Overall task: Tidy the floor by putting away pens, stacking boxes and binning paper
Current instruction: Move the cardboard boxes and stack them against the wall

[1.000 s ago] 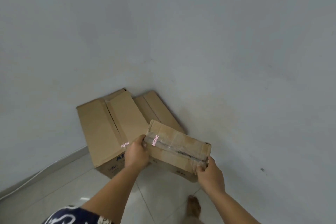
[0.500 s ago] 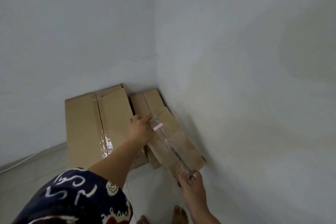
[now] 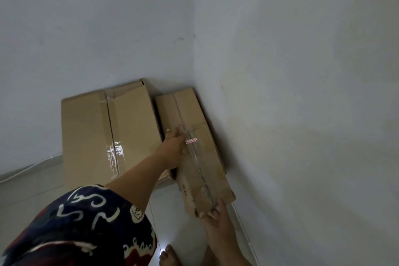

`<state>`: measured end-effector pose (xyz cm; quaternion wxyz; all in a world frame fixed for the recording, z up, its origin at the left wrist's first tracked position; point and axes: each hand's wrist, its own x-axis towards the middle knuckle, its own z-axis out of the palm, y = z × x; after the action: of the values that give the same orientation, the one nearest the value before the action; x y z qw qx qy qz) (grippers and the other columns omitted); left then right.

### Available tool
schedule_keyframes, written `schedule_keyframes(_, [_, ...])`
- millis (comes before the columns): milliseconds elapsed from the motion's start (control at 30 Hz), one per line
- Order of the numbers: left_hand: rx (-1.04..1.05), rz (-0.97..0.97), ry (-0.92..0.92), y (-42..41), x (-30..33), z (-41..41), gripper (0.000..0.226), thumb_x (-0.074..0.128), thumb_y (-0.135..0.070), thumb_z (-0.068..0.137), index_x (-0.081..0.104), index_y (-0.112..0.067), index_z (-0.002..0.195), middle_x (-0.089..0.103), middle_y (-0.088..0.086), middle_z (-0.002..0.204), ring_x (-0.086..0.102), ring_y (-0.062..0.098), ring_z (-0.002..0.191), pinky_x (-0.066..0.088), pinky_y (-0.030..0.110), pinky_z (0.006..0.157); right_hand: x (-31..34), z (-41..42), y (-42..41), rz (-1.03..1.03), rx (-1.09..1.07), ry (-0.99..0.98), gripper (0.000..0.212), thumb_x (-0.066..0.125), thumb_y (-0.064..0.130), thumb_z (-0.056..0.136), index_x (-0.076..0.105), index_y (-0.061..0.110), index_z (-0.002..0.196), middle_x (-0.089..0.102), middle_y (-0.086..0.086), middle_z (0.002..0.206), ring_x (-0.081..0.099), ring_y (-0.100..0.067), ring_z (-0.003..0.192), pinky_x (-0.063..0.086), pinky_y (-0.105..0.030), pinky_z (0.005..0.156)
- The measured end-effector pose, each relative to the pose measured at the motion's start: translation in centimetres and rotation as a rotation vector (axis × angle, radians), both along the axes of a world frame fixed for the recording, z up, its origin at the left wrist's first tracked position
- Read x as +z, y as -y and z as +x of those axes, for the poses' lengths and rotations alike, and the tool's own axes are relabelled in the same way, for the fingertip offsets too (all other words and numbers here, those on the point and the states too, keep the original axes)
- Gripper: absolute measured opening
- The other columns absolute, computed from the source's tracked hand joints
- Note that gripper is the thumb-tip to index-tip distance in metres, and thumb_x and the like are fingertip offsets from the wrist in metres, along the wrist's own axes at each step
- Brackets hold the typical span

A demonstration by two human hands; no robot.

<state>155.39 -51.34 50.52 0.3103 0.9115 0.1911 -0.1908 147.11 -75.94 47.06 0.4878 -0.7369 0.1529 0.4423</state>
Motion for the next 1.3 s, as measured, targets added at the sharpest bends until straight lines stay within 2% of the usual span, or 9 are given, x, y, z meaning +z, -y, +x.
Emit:
schedule_keyframes(200, [0.005, -0.025, 0.068, -0.8, -1.5, -0.5, 0.060, 0.051, 0.000, 0.086, 0.042, -0.020, 0.142, 0.016, 0.005, 0.158, 0.038, 0.027, 0.136, 0.037, 0.027, 0.103, -0.3, 1.0, -0.6, -0.273, 0.652, 0.365, 0.091, 0.062, 0.035, 0.090, -0.003, 0.039, 0.154, 0.041, 0.009, 0.149, 0.052, -0.014, 0.126, 0.042, -0.028, 0.100])
schedule_keyframes(333, [0.254, 0.158, 0.333, -0.7, -1.2, -2.9, 0.053, 0.054, -0.003, 0.086, 0.049, -0.013, 0.138, 0.043, 0.008, 0.145, 0.040, 0.028, 0.132, 0.035, 0.033, 0.106, -1.5, 3.0, -1.4, -0.533, 0.828, 0.771, 0.093, 0.093, 0.031, 0.045, 0.057, 0.039, 0.130, 0.060, -0.010, 0.105, 0.062, -0.031, 0.091, 0.054, -0.041, 0.066])
schedule_keyframes(400, [0.350, 0.282, 0.343, -1.2, -1.9, -4.3, 0.055, 0.060, -0.005, 0.080, 0.051, -0.009, 0.134, 0.049, 0.014, 0.137, 0.042, 0.034, 0.128, 0.037, 0.043, 0.107, -2.5, 4.1, -2.1, -0.557, 0.848, 0.891, 0.080, 0.094, 0.031, 0.039, 0.069, 0.035, 0.114, 0.063, -0.014, 0.112, 0.053, -0.034, 0.105, 0.053, -0.048, 0.075])
schedule_keyframes(533, [0.409, 0.386, 0.125, -2.4, -3.7, -6.3, 0.053, 0.046, -0.038, 0.091, 0.040, -0.021, 0.141, 0.030, 0.012, 0.152, 0.019, 0.040, 0.141, 0.016, 0.057, 0.113, -3.8, 6.5, -3.6, -0.496, 0.954, 1.037, 0.074, 0.090, 0.021, 0.056, 0.063, 0.032, 0.124, 0.057, -0.013, 0.134, 0.039, -0.033, 0.128, 0.036, -0.051, 0.101])
schedule_keyframes(600, [0.385, 0.323, 0.047, -2.8, -4.8, -6.8, 0.056, 0.033, -0.050, 0.096, 0.027, -0.029, 0.148, 0.012, 0.006, 0.160, 0.001, 0.037, 0.147, 0.004, 0.056, 0.115, -4.2, 7.8, -4.8, -0.488, 0.980, 1.072, 0.075, 0.089, 0.021, 0.059, 0.061, 0.032, 0.128, 0.057, -0.014, 0.136, 0.035, -0.033, 0.131, 0.027, -0.049, 0.103])
schedule_keyframes(733, [0.365, 0.244, 0.041, -3.3, -6.0, -6.9, 0.059, 0.031, -0.049, 0.098, 0.013, -0.033, 0.152, -0.006, 0.000, 0.162, -0.014, 0.030, 0.147, -0.002, 0.053, 0.118, -4.5, 10.3, -8.3, -0.487, 0.973, 1.079, 0.070, 0.088, 0.029, 0.062, 0.063, 0.033, 0.127, 0.055, -0.015, 0.138, 0.041, -0.035, 0.133, 0.042, -0.053, 0.101])
schedule_keyframes(1000, [0.393, 0.202, 0.034, -3.9, -6.2, -6.8, 0.065, 0.027, -0.059, 0.093, 0.011, -0.037, 0.151, -0.008, -0.003, 0.162, -0.016, 0.027, 0.147, -0.006, 0.049, 0.117, -4.7, 14.4, -15.7, -0.428, 0.943, 1.058, 0.056, 0.083, 0.031, 0.071, 0.064, 0.033, 0.125, 0.055, -0.017, 0.138, 0.046, -0.038, 0.133, 0.041, -0.056, 0.101])
schedule_keyframes(1167, [0.389, 0.172, 0.008, -4.2, -6.0, -6.7, 0.078, 0.017, -0.071, 0.081, 0.008, -0.039, 0.151, -0.011, -0.005, 0.161, -0.019, 0.025, 0.146, -0.008, 0.046, 0.116, -3.9, 17.5, -18.8, -0.337, 1.022, 1.007, 0.053, 0.048, 0.023, 0.098, 0.035, 0.030, 0.149, 0.013, -0.014, 0.162, 0.001, -0.032, 0.150, 0.007, -0.053, 0.119])
schedule_keyframes(1300, [0.392, 0.156, -0.010, -4.4, -5.8, -6.7, 0.065, 0.036, -0.054, 0.096, 0.006, -0.038, 0.151, -0.014, -0.005, 0.161, -0.023, 0.024, 0.145, -0.010, 0.046, 0.117, -3.2, 18.9, -19.5, -0.303, 1.149, 0.909, 0.061, 0.040, 0.020, 0.101, 0.013, 0.030, 0.155, -0.008, -0.005, 0.164, -0.017, -0.025, 0.148, -0.004, -0.053, 0.119])
